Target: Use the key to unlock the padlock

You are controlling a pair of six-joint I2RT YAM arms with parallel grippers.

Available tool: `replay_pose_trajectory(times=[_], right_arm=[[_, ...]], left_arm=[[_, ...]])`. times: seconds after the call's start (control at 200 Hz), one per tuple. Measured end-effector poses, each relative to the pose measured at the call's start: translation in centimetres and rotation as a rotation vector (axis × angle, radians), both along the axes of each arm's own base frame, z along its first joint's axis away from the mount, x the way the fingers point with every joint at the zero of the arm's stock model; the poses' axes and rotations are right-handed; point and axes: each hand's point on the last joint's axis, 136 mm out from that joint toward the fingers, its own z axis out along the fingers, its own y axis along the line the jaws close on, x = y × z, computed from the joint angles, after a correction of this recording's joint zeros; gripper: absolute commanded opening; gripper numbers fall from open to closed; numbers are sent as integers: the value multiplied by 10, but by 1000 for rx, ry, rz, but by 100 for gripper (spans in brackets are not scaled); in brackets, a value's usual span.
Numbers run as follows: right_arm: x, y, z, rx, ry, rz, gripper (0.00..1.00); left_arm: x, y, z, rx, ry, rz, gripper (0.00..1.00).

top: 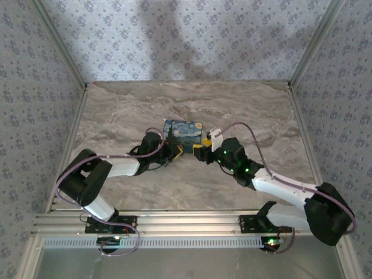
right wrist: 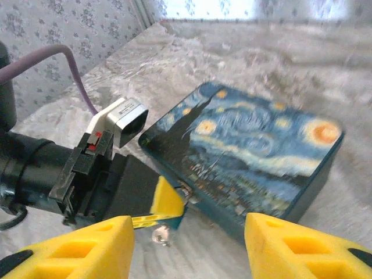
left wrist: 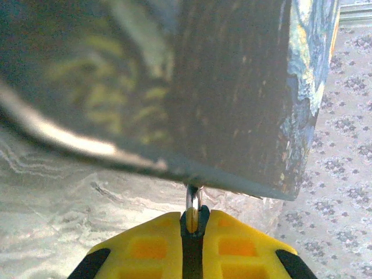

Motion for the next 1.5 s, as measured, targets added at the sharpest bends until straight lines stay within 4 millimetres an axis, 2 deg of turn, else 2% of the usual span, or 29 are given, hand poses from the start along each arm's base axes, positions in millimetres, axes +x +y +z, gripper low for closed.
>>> replay_pose_trajectory(times=[0.115,0.19,0.295,0.355,0.515,0.715,1.034,1.309,1.499], right_arm=[[-8,-2,13,-146,-197,70,57],[-17,-2,14,-239,-310,128,60],[-27,0,6,-370,-426,200,61],[-32,2,0,-435,-476,240,65],[-50,11,-18,-556,-564,332,68],[-61,21,-46,-655,-574,393,68],[-58,28,-71,-707,-542,405,68],[-47,28,-76,-699,-527,382,62],[-40,33,-80,-698,-518,377,52]], left_arm=[[-2,2,4,-10,35,20,0],[-4,2,6,-13,63,33,0],[-4,2,6,-25,97,54,0],[-5,2,5,-29,120,65,0],[-11,-2,4,-49,175,83,0],[-14,-11,9,-67,207,87,0],[-18,-16,10,-72,234,87,0],[-20,-18,10,-72,238,85,0],[-21,-20,11,-72,238,82,0]])
